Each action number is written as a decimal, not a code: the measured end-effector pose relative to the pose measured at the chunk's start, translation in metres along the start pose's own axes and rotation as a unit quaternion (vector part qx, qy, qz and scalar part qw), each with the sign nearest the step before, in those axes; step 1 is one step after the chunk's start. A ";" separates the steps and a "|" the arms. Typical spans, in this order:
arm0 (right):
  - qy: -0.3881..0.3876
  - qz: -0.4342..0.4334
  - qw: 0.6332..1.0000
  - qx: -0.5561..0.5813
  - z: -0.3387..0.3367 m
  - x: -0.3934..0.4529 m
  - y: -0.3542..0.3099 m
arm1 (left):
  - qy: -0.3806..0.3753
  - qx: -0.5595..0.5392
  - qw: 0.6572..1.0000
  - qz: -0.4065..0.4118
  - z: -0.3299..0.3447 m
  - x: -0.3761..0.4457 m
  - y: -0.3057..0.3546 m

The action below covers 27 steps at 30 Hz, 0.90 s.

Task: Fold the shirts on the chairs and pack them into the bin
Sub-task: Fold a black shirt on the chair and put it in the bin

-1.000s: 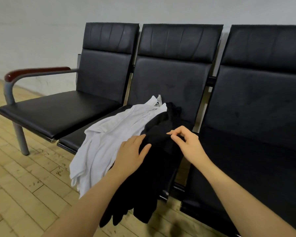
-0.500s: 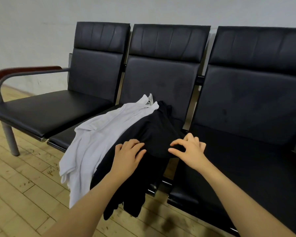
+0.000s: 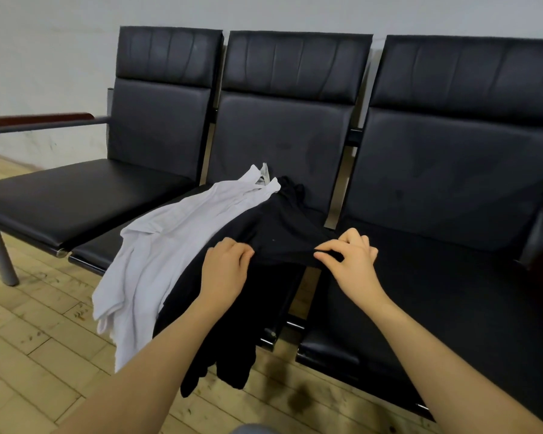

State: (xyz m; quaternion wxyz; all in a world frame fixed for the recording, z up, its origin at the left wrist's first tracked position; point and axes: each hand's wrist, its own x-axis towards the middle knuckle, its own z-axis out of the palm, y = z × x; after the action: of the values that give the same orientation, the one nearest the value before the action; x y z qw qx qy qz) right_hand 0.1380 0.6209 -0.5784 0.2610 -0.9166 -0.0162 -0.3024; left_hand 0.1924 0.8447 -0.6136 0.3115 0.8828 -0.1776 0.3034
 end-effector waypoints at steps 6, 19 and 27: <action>0.090 0.032 0.990 0.100 -0.038 0.027 -0.024 | 0.103 -0.061 0.991 0.053 -0.038 0.059 0.042; 0.201 0.059 0.971 0.114 -0.152 0.035 0.024 | 0.114 -0.112 0.976 0.148 -0.030 0.100 0.166; 0.193 0.117 0.972 0.063 -0.194 -0.014 0.101 | 0.027 -0.169 0.976 0.137 0.032 0.066 0.231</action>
State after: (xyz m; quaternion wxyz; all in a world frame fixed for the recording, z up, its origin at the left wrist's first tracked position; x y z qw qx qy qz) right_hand 0.0400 0.4407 -0.5019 0.3498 -0.8181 0.1232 -0.4395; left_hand 0.1394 0.6436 -0.4891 0.4167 0.7761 -0.3372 0.3323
